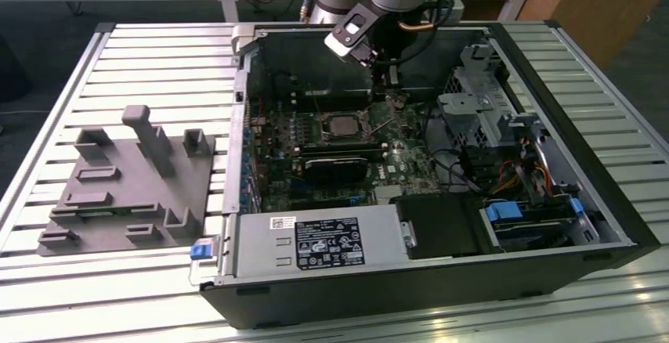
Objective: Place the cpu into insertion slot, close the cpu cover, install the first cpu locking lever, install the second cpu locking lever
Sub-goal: 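Close the cpu cover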
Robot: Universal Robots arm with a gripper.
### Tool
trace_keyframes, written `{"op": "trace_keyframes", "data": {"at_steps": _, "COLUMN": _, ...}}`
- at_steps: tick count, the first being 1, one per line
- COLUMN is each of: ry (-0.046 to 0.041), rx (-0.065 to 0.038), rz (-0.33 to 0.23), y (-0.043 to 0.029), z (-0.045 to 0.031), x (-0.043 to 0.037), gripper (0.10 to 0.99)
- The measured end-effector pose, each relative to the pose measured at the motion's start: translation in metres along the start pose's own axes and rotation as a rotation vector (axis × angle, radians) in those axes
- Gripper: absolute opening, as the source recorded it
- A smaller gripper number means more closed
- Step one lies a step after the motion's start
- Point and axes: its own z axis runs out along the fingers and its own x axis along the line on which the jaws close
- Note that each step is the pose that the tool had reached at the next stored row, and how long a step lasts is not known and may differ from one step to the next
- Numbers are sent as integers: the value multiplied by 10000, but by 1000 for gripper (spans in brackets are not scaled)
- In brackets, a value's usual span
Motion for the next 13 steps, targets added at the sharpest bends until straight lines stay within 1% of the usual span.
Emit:
{"op": "trace_keyframes", "data": {"at_steps": 4, "ry": -1, "rx": 0, "rz": 0, "y": 76, "z": 6, "x": 0, "gripper": 114}}
{"op": "trace_keyframes", "data": {"at_steps": 13, "ry": 0, "rx": 0, "rz": 0, "y": 209, "z": 21, "x": 3, "gripper": 114}}
